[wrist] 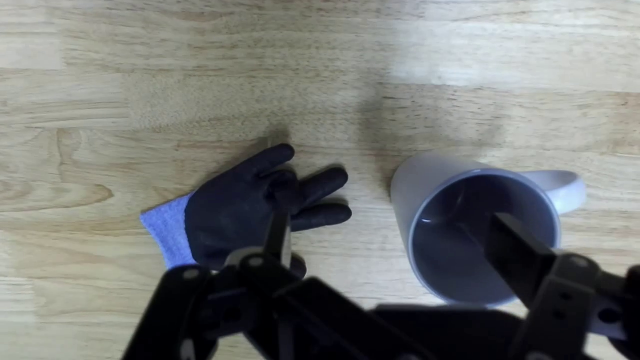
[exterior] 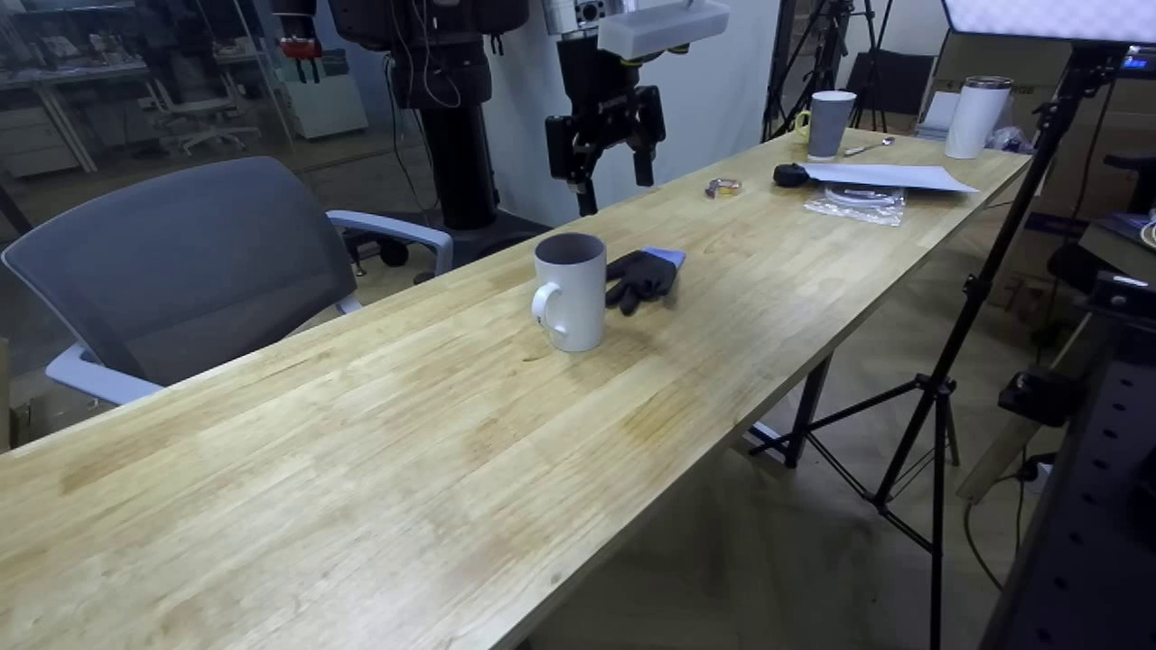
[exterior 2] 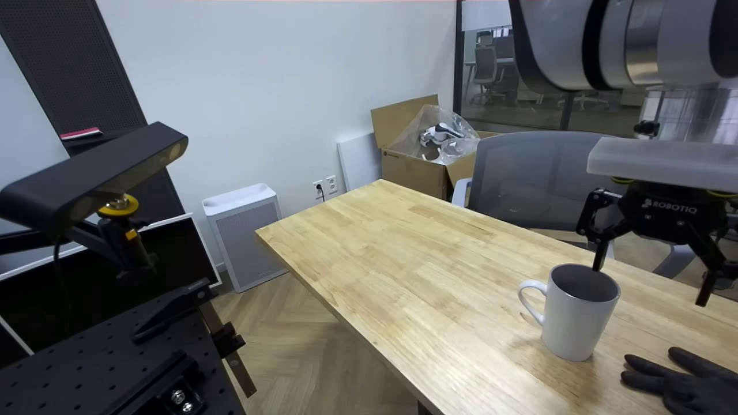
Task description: Move the mug to the left
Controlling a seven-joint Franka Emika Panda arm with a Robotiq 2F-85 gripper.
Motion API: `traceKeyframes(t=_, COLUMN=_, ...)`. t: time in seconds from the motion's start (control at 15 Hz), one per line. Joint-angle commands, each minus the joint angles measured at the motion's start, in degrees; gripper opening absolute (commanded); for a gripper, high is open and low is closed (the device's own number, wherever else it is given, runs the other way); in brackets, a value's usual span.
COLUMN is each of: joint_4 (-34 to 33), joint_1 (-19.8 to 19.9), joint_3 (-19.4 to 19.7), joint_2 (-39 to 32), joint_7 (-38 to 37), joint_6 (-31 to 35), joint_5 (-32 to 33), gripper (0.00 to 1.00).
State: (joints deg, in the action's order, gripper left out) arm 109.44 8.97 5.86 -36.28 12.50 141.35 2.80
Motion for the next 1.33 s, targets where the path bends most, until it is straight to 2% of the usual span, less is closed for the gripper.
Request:
traceKeyframes(t=0.0, joint_4=-1.4, joint_1=-0.4, joint_3=-0.2, joint_2=-0.1, joint_7=-2.5, joint_6=0.6, joint_5=0.5, gripper=1.00)
traceKeyframes(t=0.13, joint_4=-0.6, joint_1=0.5, joint_3=-0.8, joint_2=0.0, joint_7=-0.4, joint_6=0.4, joint_5=0.4, gripper=1.00)
traceKeyframes(t=0.93, joint_4=-0.5, joint_1=0.9, joint_3=-1.7, joint_2=-0.3, joint_7=0.1, joint_6=0.8, joint_5=-0.4, gripper=1.00)
traceKeyframes(t=1.13, joint_4=0.0, joint_1=1.0, joint_3=-2.4, joint_2=-1.6, joint_7=-0.3, joint_6=4.1, joint_5=-1.0, gripper=1.00)
traceKeyframes(t=1.27, joint_4=0.5, joint_1=1.2, joint_3=-3.0, joint_2=-2.6, joint_7=-0.4, joint_6=8.7, joint_5=-1.7, gripper=1.00)
